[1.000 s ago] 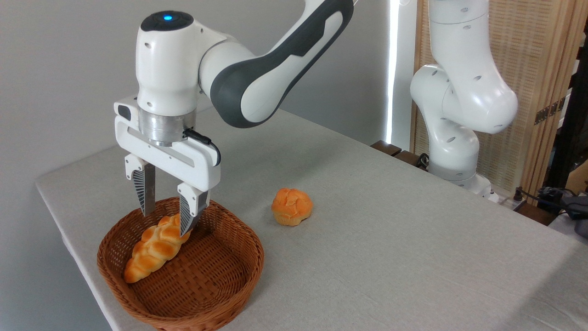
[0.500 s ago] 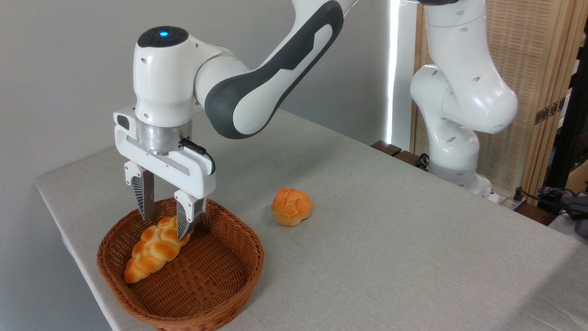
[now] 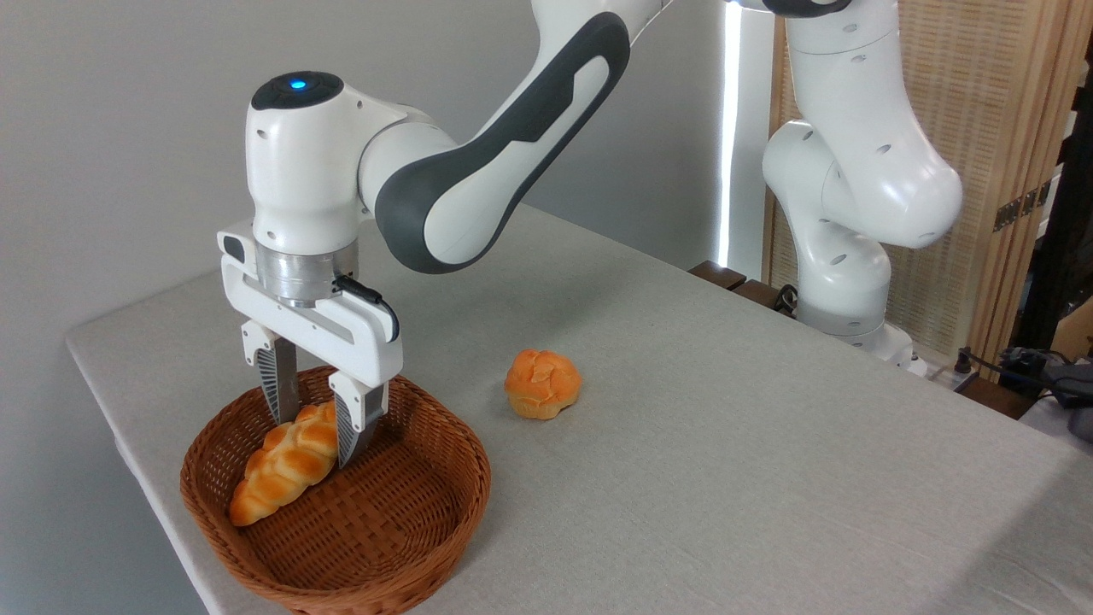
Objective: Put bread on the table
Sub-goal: 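Lower the gripper fingers around the braided roll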
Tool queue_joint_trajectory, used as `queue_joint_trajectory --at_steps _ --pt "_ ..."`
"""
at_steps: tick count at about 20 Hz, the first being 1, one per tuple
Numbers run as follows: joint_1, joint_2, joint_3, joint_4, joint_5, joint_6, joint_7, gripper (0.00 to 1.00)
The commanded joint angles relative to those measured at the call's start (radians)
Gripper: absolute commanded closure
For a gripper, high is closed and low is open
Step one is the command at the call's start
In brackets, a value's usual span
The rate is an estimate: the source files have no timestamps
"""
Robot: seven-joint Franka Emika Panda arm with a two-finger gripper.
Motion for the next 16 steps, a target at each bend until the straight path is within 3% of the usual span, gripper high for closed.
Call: queue_joint_trajectory --at_steps 1,16 --pt "0.001 -0.002 0.000 -0.003 0.017 0.026 0.005 0.59" --pt "0.003 -0.011 0.001 -0.001 0.015 0.024 0.002 0.60"
